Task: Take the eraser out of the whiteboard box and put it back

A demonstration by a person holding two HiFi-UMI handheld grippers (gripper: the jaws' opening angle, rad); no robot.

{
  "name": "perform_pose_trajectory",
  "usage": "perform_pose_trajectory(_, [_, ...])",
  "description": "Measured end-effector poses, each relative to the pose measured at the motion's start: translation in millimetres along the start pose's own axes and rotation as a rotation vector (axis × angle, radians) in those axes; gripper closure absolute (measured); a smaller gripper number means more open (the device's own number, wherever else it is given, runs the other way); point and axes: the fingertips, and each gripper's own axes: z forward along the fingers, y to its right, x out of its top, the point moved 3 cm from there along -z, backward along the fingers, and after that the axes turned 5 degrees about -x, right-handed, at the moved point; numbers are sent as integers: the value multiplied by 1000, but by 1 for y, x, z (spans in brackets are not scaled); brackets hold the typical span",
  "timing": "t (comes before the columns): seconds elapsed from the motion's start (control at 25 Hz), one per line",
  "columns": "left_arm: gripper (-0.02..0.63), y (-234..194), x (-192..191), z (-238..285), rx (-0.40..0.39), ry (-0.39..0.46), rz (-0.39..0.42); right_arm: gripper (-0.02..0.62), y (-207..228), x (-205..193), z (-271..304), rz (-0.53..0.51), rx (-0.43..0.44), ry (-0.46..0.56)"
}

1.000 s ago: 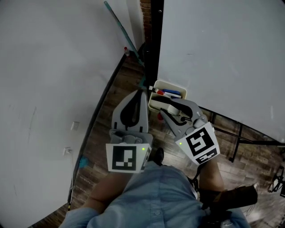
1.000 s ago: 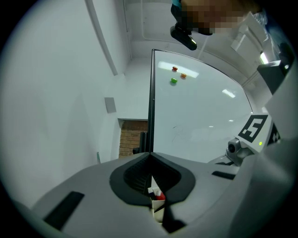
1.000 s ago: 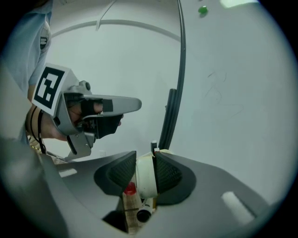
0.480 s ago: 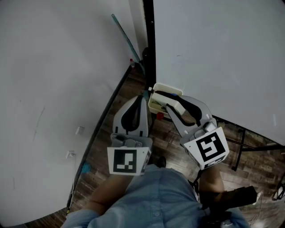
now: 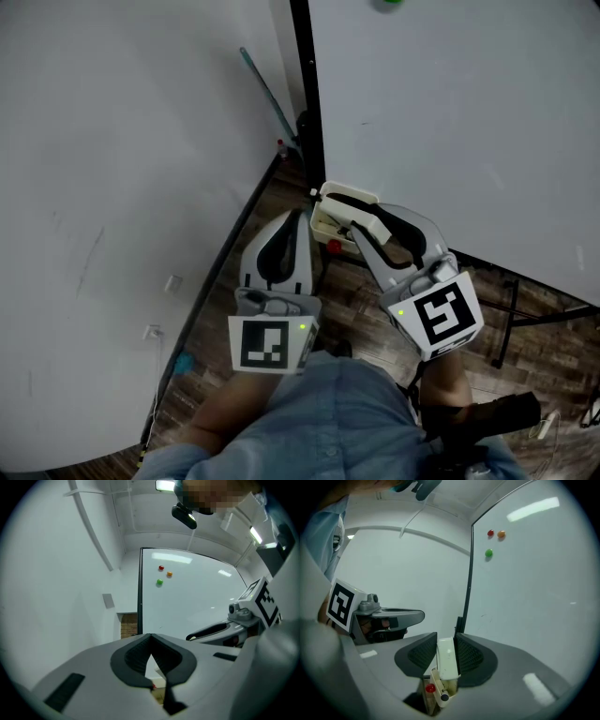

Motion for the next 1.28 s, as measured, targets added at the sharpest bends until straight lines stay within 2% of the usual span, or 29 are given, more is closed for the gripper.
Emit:
perform_pose_trajectory(0.32, [603, 5, 2, -6, 2, -3, 47, 470, -2, 4, -7, 2, -2, 17])
perform_pose_trajectory(0.52, [603, 7, 2, -6, -19, 6, 9, 469, -2, 4, -8, 6, -7, 14])
perform_pose_trajectory(1.28, [603, -8, -7, 0, 14, -11, -18, 471, 3, -7, 8, 9, -3, -22])
